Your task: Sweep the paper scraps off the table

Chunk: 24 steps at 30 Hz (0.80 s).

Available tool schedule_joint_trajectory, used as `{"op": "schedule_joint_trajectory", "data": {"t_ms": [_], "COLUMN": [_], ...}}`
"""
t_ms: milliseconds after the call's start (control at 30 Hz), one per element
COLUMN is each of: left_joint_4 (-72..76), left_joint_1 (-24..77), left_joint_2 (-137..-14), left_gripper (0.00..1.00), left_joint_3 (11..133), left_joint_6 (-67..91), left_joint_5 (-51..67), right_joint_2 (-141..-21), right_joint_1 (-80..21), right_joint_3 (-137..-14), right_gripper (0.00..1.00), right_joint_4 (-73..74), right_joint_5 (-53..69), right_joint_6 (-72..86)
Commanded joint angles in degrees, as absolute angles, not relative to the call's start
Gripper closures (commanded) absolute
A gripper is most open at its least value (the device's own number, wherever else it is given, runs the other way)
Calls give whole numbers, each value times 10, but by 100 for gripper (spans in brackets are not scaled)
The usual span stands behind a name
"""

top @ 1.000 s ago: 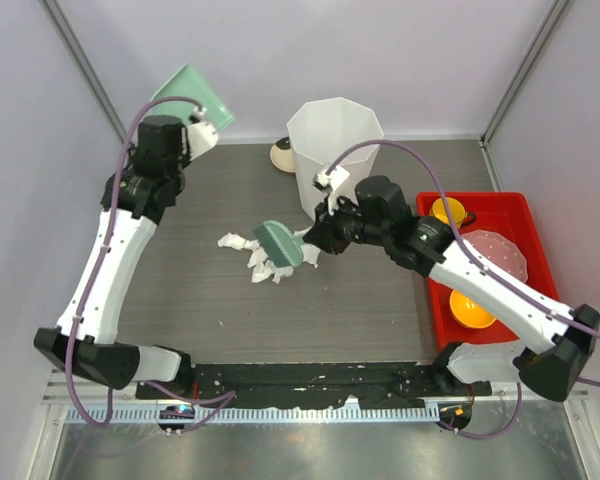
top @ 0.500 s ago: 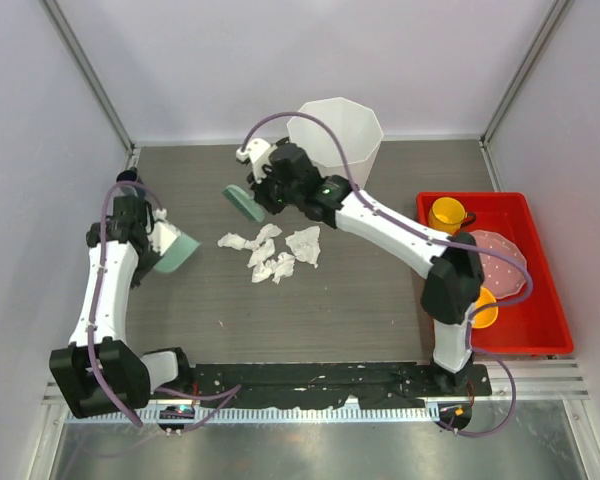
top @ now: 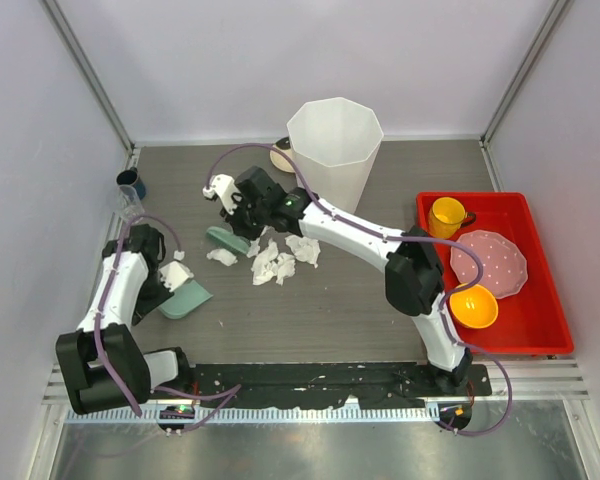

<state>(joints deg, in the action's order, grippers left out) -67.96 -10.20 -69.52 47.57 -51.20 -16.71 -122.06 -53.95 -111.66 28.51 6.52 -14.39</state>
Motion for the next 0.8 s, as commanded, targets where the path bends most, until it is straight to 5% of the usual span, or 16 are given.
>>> {"op": "schedule_joint_trajectory", "data": {"t_ms": [0, 367, 500, 767], "left_joint_4": [-660, -650, -650, -631], "left_joint_1": [-105, -103, -86, -47], "left_joint_2": [-696, -713, -728, -770], "left_gripper": [100, 100, 100, 100], "left_joint_3": [466, 483, 497, 517], "left_joint_6": [-543, -613, -611, -600], "left_joint_5": [-174, -156, -159, -169], "right_joint_2": [-1173, -1093, -1137, -1258], "right_joint_1": [-544, -543, -534, -516], "right_joint_3": [-1120, -1146, -1207, -1315], "right_gripper": [99, 99, 99, 99], "right_joint_4": [294, 310, 379, 491], "right_joint_5": [182, 42, -192, -249], "right_joint_6": [-93, -57, -59, -61]}}
